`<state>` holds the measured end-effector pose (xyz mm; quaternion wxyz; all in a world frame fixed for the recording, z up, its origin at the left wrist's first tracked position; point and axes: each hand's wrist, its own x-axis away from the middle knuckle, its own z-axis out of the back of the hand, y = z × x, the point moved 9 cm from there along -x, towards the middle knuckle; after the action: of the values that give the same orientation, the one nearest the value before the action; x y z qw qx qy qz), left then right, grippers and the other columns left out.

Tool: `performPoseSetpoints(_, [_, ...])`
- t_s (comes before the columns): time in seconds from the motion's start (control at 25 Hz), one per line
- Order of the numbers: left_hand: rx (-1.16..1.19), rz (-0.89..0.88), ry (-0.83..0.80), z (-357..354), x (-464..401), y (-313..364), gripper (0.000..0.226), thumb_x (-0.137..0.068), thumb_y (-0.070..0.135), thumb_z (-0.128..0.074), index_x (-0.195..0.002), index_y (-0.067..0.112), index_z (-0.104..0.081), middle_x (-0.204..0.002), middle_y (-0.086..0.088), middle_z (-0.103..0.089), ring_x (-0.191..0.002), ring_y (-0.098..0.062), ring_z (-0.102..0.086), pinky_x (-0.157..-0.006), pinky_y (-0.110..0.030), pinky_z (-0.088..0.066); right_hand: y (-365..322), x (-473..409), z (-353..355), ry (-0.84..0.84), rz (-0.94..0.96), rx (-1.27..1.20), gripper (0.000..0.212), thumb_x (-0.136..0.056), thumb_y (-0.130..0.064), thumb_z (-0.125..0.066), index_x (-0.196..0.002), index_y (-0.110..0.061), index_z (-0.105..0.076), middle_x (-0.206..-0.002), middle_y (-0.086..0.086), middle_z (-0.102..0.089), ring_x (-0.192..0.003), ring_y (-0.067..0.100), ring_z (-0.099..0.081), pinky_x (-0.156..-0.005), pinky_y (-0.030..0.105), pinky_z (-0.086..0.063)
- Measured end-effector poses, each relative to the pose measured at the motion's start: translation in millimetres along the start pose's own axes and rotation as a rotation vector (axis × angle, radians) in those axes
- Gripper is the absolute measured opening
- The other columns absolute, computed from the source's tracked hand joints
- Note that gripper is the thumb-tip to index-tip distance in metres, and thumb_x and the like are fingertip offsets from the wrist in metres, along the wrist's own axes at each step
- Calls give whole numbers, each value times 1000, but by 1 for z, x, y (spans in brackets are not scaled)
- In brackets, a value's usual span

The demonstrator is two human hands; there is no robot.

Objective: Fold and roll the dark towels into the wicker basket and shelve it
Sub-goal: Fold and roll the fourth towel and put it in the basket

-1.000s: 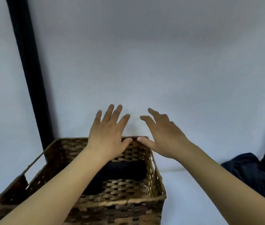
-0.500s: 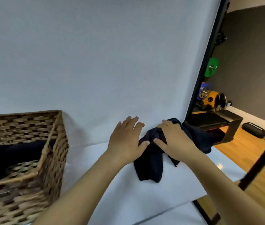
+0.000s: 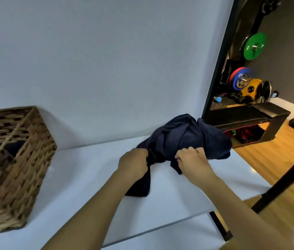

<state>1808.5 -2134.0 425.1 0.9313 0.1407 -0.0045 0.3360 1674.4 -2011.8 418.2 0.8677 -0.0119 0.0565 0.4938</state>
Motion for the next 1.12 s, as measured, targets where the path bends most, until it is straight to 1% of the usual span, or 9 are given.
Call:
performPoseSetpoints(0.08, [-17, 6, -140, 7, -2, -6, 7, -91, 21, -58, -86, 25, -60, -99, 4, -63, -93, -24, -62, -76, -32, -50, 1, 4, 9, 19, 6, -209, 18, -101, -18, -44, -104, -28, -59, -92, -13, -59, -87, 14, -46, -92, 33, -36])
performPoseSetpoints(0.16, [91, 25, -31, 37, -7, -8, 18, -89, 27, -60, -72, 29, -55, -86, 8, -61, -88, -23, -61, -71, -31, -47, 9, 7, 36, 127, -28, -610, 16, -102, -19, -46, -98, -31, -56, -82, -13, -58, -81, 16, -52, -81, 34, -46])
performPoseSetpoints(0.4, [851, -65, 407, 103, 1, 10, 14, -97, 18, -58, -94, 26, -69, -93, 13, -73, -89, -7, -68, -80, -23, -54, 35, -3, 150, 674, -18, -1307, 17, -102, -3, -51, -99, -17, -59, -92, -3, -65, -83, 0, -64, -75, 14, -49])
performPoseSetpoints(0.52, [816, -108, 420, 121, -3, 18, 16, -100, 24, -55, -99, 25, -72, -94, 13, -73, -91, -6, -68, -82, -24, -53, 45, -12, 149, 685, -71, -1311, 19, -100, -8, -57, -95, -26, -58, -95, -2, -65, -86, 6, -63, -75, 19, -50])
performPoseSetpoints(0.64, [388, -9, 394, 135, -7, 1, 20, -95, 31, -54, -85, 23, -68, -82, 11, -69, -79, -16, -65, -72, -32, -52, 77, -19, 115, 608, -314, -1448, 14, -97, -13, -60, -95, -27, -63, -102, 2, -70, -97, 22, -68, -85, 42, -59])
performPoseSetpoints(0.8, [45, 139, -456, 68, 3, -19, 17, -84, 24, -56, -76, 16, -69, -78, 12, -73, -68, -15, -71, -83, -31, -50, 94, 8, 124, 794, -359, -1050, 19, -101, -20, -51, -96, -23, -69, -112, -4, -60, -107, 19, -57, -93, 37, -48])
performPoseSetpoints(0.88, [72, 92, -256, 65, -15, -14, 17, -89, 31, -57, -90, 17, -66, -96, 8, -69, -85, -19, -66, -82, -32, -48, 51, 16, 142, 829, -55, -667, 17, -100, -22, -53, -90, -21, -67, -104, -7, -61, -104, 18, -52, -90, 33, -37])
performPoseSetpoints(0.96, [117, 62, 43, 62, -29, -4, 36, -94, 46, -57, -121, 22, -62, -126, 3, -60, -115, -21, -57, -95, -36, -48, -10, 0, 110, 480, 213, -300, 19, -99, -36, -49, -92, -26, -63, -95, -11, -61, -103, 19, -55, -91, 33, -32])
performPoseSetpoints(1.12, [63, 145, -18, -3, -46, -15, 54, -98, 40, -58, -142, 12, -44, -143, -10, -50, -131, -29, -47, -102, -39, -43, -36, -11, 8, -109, 129, 74, 49, -100, -56, -42, -130, -19, -53, -126, -1, -55, -125, 25, -43, -116, 48, -15])
